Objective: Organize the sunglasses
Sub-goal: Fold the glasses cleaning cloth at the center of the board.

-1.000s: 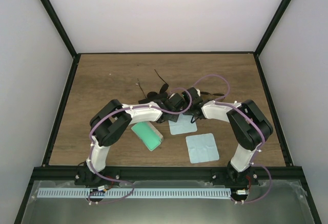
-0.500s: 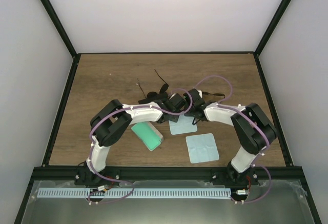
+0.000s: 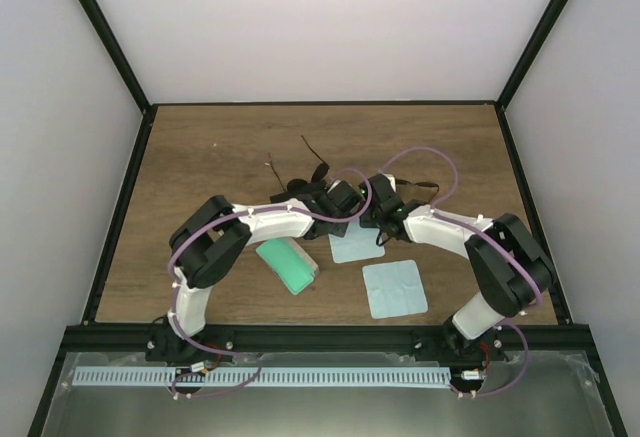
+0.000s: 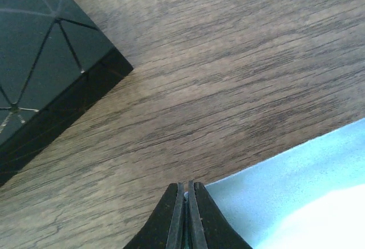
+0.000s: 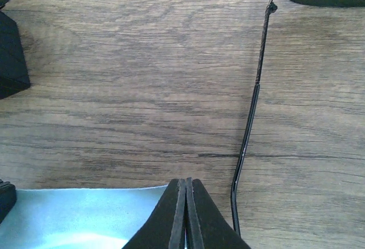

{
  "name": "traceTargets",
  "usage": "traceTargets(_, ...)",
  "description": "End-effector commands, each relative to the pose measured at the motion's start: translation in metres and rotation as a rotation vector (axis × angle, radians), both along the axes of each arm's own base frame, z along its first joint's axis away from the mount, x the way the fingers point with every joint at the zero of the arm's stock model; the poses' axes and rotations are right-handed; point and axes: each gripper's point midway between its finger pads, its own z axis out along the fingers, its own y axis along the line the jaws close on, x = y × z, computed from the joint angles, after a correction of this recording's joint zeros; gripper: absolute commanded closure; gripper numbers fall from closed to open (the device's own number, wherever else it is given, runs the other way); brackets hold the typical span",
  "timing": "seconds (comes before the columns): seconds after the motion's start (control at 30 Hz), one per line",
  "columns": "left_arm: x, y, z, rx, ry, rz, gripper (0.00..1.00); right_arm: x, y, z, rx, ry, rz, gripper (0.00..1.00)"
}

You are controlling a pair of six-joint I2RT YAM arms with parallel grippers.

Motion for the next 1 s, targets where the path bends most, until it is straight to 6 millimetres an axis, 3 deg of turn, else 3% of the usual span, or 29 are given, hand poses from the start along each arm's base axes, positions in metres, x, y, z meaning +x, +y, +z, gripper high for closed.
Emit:
traceTargets(0.0,-0.002,0.002,0.017,-0.022,-0.02,0.006,0.95,-0.003,0.004,0.007,-0.005,-0.012,-0.001,0.99)
traceTargets(0.63,-0.017,-0.005,0.052,-0.076,-0.043,-0.01,0.96,-0.019,0.002,0.018,0.023,-0.026,0.024,0.99)
traceTargets(0.97,-0.03,-0.004,0.043,-0.053,-0.033,-0.025,0.95,-0.031,0.003,0.011,0.025,-0.006,0.038,0.99)
